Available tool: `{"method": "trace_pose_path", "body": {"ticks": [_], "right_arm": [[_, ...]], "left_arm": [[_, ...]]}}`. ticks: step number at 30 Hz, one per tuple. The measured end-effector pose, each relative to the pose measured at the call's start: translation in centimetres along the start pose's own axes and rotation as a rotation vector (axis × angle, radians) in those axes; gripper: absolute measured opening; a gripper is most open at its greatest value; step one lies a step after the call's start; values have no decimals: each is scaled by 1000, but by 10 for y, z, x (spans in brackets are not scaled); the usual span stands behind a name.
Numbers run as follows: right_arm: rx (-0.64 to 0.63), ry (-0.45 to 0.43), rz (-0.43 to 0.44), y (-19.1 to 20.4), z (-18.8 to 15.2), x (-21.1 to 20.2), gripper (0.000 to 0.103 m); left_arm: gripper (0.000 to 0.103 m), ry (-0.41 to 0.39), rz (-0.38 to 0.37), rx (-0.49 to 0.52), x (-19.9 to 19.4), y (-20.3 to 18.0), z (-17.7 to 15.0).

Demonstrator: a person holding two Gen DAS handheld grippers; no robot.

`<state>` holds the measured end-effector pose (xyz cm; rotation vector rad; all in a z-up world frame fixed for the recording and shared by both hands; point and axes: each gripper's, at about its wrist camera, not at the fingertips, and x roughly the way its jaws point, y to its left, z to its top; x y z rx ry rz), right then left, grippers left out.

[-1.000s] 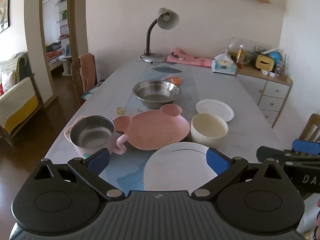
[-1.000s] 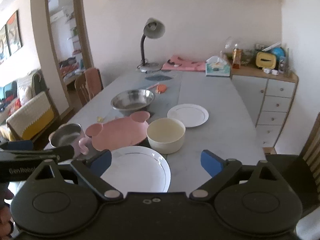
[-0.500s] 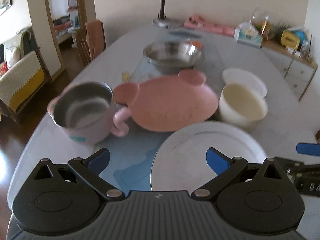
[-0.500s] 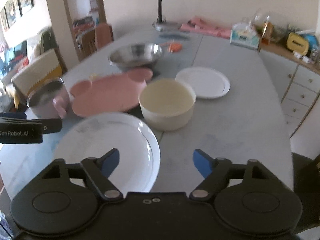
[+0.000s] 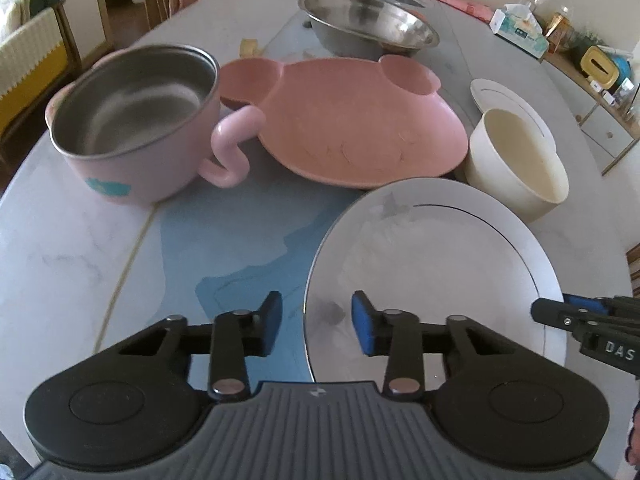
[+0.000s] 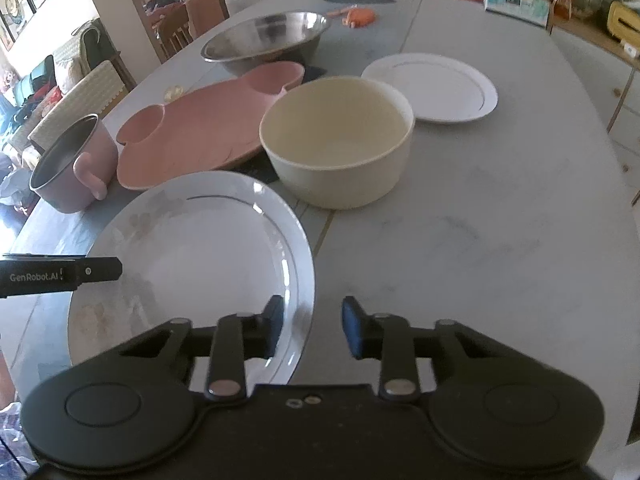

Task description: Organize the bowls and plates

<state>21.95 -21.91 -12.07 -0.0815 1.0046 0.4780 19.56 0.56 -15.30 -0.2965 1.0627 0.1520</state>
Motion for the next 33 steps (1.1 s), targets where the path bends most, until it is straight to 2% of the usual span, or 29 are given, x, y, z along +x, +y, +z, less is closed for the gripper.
{"method": "trace_pose_path", "body": {"ticks": [2,5,12,24,33], "right_arm": [[17,9,10,-1,0,1,20],[31,11,15,1,0,3,14],[63,14,-8,3,-2,-1,12],[81,24,-28,17,-31,-19,12],[86,37,-2,42,-62,-31,12]], "left_arm": [[31,13,-11,2,0,1,-1],[22,23,-28,17,0,-1,-4],[17,15,-22,43,-6,-1,-5],[15,32,-43,74,-20,7,-28],[15,27,-28,103,-40,27,-51]]}}
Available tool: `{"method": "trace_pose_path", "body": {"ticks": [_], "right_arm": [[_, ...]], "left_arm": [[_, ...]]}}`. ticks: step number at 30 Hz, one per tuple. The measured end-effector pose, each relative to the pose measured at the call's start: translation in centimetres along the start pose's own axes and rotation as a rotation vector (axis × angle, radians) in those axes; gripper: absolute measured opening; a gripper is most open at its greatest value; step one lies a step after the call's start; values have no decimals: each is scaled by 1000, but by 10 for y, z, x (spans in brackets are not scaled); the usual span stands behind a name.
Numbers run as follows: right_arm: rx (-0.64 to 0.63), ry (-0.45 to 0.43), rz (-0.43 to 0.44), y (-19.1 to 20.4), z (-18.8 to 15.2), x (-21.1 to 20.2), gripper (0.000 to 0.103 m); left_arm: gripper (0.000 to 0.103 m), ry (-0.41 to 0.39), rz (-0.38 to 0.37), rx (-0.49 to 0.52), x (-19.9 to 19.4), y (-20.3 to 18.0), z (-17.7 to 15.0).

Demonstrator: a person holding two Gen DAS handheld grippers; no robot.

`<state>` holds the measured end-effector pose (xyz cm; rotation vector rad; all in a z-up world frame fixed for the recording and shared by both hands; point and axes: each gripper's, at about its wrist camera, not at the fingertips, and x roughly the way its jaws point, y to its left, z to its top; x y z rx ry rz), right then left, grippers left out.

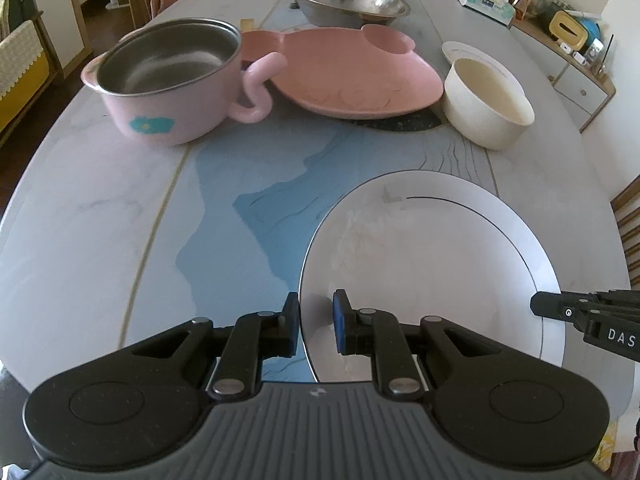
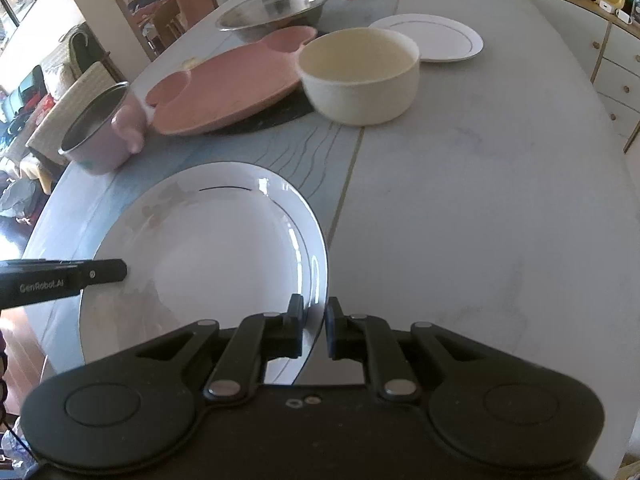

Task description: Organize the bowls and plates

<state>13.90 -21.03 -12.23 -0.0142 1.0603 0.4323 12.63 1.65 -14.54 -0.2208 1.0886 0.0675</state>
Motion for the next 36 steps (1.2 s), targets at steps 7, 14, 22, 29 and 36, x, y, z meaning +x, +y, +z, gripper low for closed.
{"method": "trace_pose_path", "body": {"ticks": [7,14,22,29,36], "right_arm": [[-20,13,9,23,-13,0,12],[-21,9,-12,32,-18,0,12],[-42,-1,-48,41,-18,1,13],[-49,-17,-65,47,-11,3,13],[-60,-27,-76,48,-15,-1,16]], "left_arm": [[15,-1,11,1,-7,18,-9],[16,-5,1,10,-7,24,-14],[16,-25,31,79,-6,19,-10],[16,-47,57,112,-5,21,3],[16,-47,48,104,-8,23,-1]]}}
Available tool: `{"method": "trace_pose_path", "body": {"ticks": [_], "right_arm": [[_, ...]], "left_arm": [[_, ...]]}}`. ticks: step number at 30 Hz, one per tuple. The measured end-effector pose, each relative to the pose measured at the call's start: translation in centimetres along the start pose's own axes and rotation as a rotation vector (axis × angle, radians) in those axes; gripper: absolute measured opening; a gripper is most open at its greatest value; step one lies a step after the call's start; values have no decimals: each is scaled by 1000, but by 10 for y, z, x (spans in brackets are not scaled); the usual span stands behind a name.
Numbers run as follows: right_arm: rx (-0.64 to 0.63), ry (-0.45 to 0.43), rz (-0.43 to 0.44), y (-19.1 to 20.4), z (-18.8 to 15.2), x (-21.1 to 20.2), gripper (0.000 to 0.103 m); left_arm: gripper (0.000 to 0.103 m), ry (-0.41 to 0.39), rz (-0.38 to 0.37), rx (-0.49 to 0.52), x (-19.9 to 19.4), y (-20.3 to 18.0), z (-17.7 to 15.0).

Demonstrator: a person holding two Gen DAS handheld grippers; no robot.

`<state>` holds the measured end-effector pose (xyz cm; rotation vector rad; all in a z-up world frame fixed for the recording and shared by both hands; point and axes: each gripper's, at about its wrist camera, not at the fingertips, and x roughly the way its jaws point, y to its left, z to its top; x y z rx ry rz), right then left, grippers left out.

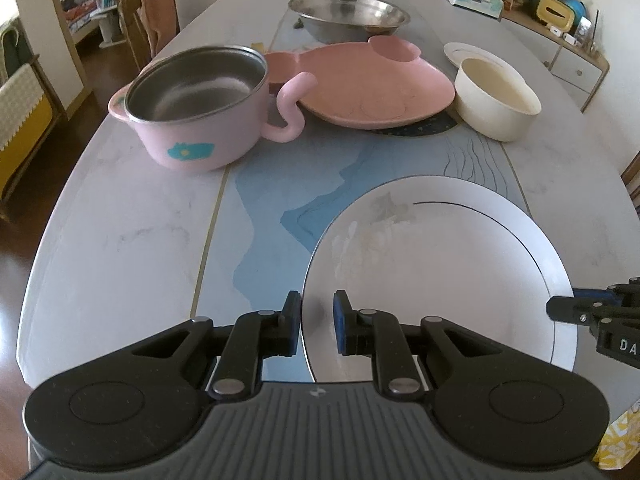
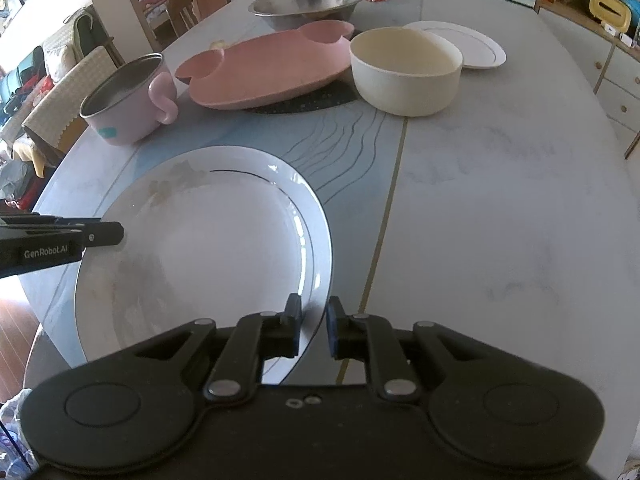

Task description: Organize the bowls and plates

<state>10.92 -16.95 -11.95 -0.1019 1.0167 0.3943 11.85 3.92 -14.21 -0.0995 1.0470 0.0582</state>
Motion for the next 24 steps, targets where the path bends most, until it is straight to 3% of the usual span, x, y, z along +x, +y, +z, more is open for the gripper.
{"method": "trace_pose_path", "body": {"ticks": [8,13,19,24], "right_arm": [[1,-36,-7,-6,2,-21,21],[-1,-85,-3,-8,8,-41,24],[-11,-144,-10,-12,22,-64,34],[-24,-184,-28,-22,39,-75,45]], "left_arm": [[16,-35,33,8,-20,6,-6],[18,-97,-1,22,-43,1,1],[58,-201,-38,55,-69,-14,21],[61,-246,-78,74,-77,-33,45]]}}
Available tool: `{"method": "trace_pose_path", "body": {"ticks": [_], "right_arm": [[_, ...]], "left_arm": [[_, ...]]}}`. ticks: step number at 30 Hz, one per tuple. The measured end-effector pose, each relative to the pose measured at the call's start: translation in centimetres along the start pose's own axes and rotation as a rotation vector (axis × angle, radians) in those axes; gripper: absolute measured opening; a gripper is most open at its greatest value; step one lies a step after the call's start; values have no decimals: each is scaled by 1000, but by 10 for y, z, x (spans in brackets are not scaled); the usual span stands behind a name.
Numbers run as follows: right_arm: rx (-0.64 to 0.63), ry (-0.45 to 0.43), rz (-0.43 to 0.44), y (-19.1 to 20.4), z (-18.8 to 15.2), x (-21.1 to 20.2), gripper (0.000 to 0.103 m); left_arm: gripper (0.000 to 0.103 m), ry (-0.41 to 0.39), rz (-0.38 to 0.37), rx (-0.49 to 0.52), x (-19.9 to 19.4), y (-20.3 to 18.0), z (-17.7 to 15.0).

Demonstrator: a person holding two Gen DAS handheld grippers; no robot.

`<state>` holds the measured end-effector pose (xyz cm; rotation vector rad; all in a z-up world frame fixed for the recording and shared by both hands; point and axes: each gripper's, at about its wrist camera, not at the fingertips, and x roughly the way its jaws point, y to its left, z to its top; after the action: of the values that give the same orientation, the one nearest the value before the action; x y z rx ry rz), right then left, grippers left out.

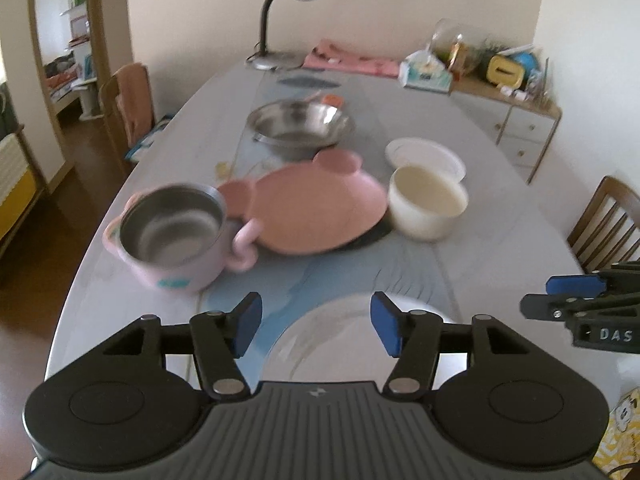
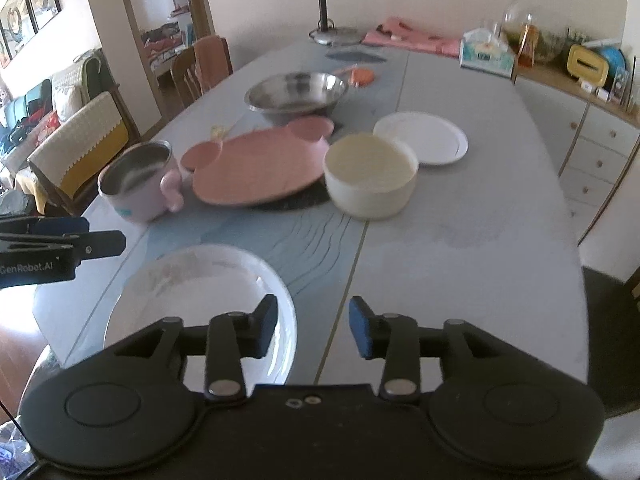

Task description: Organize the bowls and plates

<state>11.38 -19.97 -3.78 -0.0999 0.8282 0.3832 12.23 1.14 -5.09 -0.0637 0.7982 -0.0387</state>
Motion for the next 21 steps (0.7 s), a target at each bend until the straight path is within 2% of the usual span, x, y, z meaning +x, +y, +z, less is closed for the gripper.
{"method": "trace_pose_path", "body": {"ticks": [3,8,10,14,21], "right_arm": [[0,-22,-8,-12,13,0,52],[3,-55,-26,-40,37,3,65],[2,-67,-32,-54,47,6,67],[4,-91,-39,-79,70,13,77],[-3,-135,-56,-117,102,27,97]], "left_arm": [[70,-26,-10,18,5,-12,18],[71,-56,-30,57,19,-37,47],[73,-64,-34,62,28,-47,59],[77,-79,-38,67,45,-66,83],[80,-77,-37,73,80,-94,120]]}}
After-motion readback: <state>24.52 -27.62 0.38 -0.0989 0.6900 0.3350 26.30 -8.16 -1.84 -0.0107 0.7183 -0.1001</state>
